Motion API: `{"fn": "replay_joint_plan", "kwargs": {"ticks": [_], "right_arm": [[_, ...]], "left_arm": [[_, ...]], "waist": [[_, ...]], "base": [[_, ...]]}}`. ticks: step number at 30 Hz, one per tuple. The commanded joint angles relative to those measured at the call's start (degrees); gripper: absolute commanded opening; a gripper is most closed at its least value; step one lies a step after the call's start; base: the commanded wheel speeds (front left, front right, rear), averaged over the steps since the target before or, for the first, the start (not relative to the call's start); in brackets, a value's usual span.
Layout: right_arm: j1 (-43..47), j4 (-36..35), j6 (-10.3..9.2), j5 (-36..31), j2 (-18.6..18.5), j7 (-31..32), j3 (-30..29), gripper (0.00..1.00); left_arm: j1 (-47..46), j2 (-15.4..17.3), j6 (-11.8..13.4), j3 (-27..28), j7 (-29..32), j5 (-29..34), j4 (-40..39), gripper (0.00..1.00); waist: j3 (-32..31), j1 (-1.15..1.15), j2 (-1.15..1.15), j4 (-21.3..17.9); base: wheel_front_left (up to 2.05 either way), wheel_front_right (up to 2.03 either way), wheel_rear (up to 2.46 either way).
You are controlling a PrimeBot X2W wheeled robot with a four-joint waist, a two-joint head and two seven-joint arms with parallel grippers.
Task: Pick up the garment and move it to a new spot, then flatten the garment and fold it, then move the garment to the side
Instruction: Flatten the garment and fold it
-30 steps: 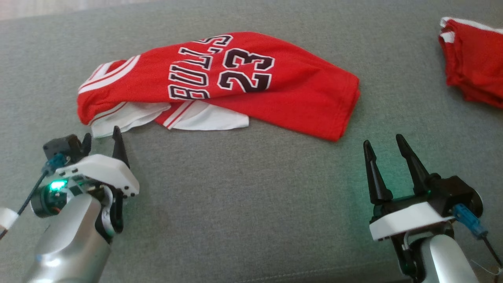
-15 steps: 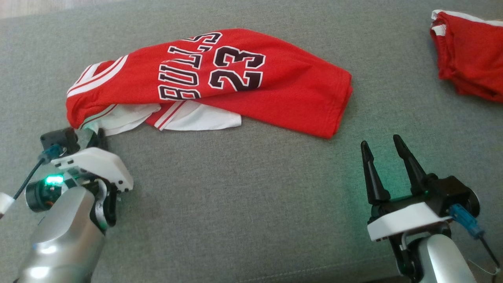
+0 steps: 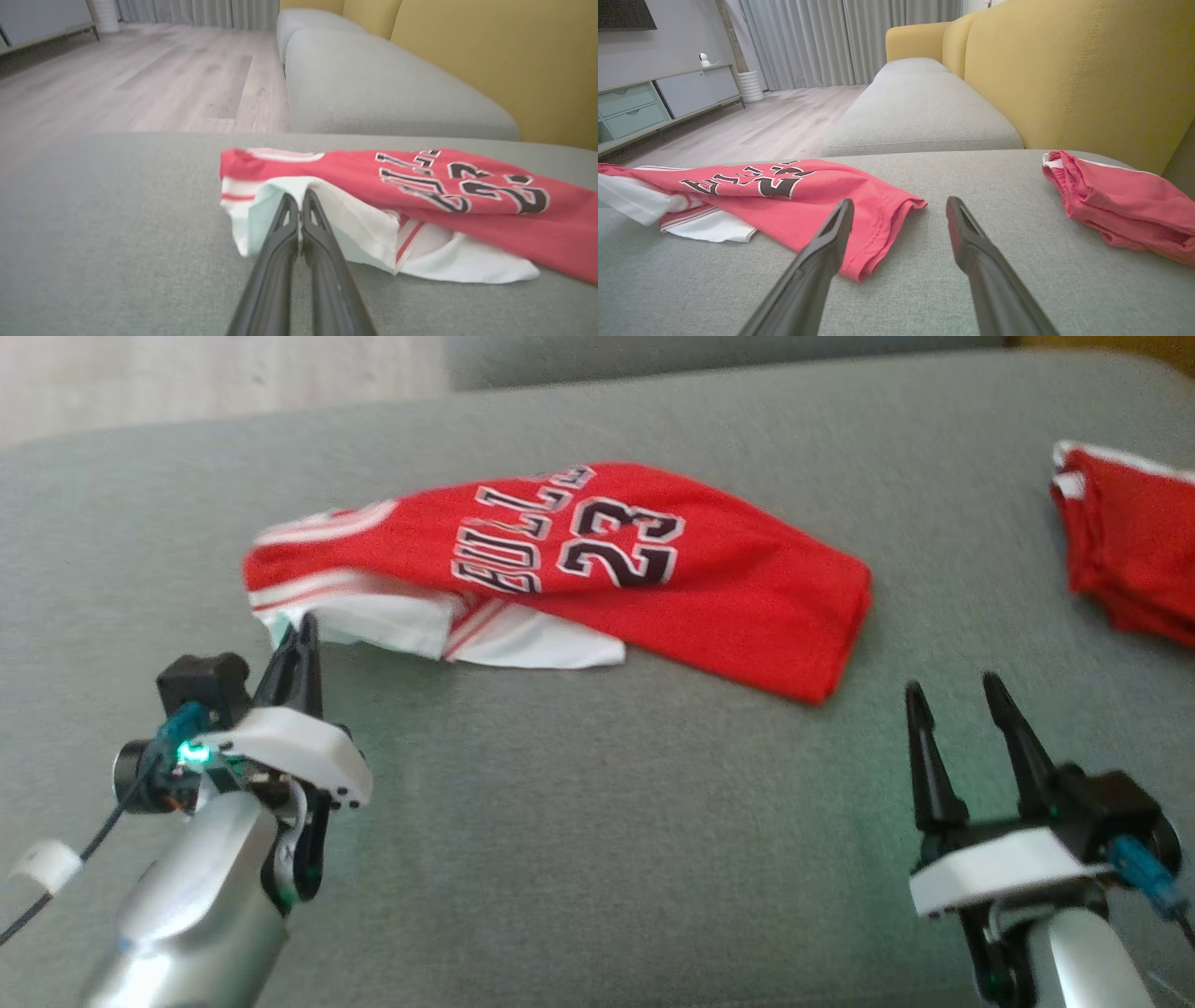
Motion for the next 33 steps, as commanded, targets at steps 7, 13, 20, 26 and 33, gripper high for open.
{"fn": "replay_joint_plan", "kwargs": {"ticks": [7,13,20,26,33], "right_arm": [[2.37,-1.48,0.39,1.03,-0.31,-0.20,-0.98,1.00],[3.65,-1.69,0.39,1.10,-0.31,-0.24,-2.60,1.00],[4.44,-2.07,0.39,0.51,-0.31,0.20,-4.06,1.00],[4.52,-2.38,0.39,-0.27,-0.31,1.02,-4.24,1.00],[4.48,-2.45,0.39,-0.88,-0.31,1.89,-4.62,1.00]], "left_arm": [[5.14,10.11,5.31,2.27,2.24,2.30,-22.72,0.00],[12.32,18.34,12.56,5.24,7.27,3.15,-42.74,0.00],[25.08,19.80,18.34,5.63,8.75,0.28,-48.46,0.00],[29.17,15.72,18.21,4.93,4.41,-1.29,-40.97,0.00],[28.78,11.82,15.72,4.40,-1.26,-1.35,-35.32,1.00]], "waist": [[-6.50,0.00,0.00,5.52],[-7.77,0.00,0.00,6.44],[-7.47,0.00,0.00,5.53],[-6.85,0.00,0.00,4.53],[-7.28,0.00,0.00,4.78]], "base": [[0.00,0.00,0.00],[0.00,0.00,0.00],[0.00,0.00,0.00],[0.00,0.00,0.00],[0.00,0.00,0.00]]}}
